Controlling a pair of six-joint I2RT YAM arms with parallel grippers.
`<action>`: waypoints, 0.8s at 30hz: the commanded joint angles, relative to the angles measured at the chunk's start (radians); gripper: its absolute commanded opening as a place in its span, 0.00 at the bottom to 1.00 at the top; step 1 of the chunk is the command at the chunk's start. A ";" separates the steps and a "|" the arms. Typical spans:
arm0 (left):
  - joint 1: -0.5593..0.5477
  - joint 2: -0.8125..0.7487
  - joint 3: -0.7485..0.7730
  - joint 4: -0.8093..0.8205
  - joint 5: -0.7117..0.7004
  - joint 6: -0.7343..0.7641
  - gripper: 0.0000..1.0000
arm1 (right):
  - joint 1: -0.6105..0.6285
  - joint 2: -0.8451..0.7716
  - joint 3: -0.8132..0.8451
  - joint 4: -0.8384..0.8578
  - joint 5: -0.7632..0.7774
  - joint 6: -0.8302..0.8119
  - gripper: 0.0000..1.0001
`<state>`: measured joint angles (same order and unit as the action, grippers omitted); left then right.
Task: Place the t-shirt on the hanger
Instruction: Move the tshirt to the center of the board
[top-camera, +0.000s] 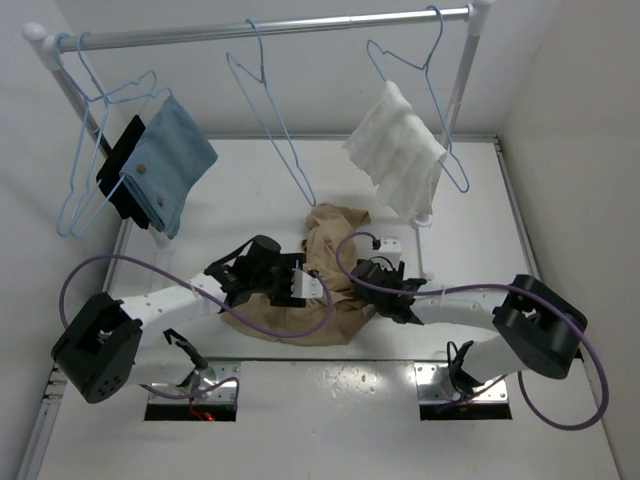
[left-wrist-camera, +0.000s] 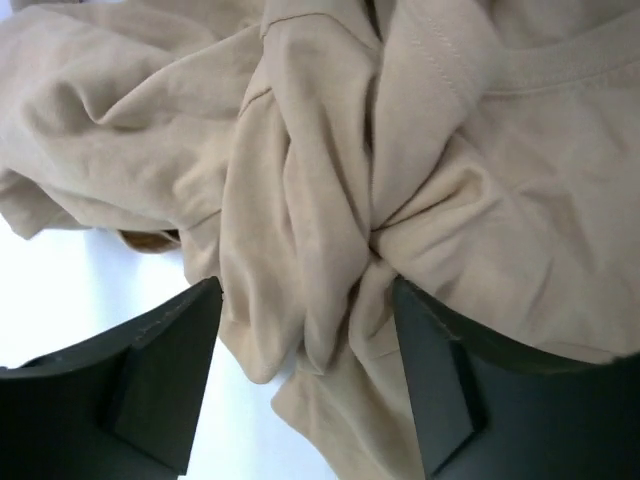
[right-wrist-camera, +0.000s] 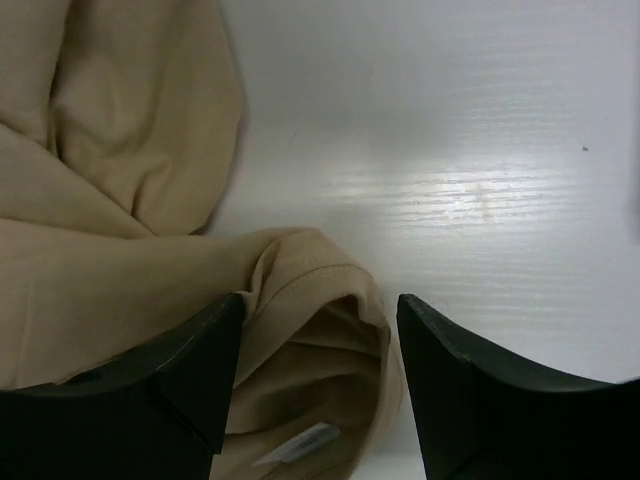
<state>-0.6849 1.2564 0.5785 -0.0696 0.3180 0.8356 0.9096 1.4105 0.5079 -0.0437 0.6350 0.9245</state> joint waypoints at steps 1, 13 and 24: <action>0.008 -0.026 -0.020 -0.016 0.062 -0.030 0.80 | -0.021 0.025 0.047 0.007 -0.023 0.036 0.51; 0.008 0.075 0.080 0.045 0.133 -0.127 0.83 | -0.031 -0.068 -0.003 0.028 0.008 0.007 0.00; 0.008 0.182 0.135 0.045 0.142 -0.076 0.39 | -0.031 -0.133 -0.022 0.203 -0.030 -0.306 0.00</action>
<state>-0.6849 1.4208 0.6846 -0.0479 0.4225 0.7296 0.8848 1.3045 0.4931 0.0650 0.6018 0.7200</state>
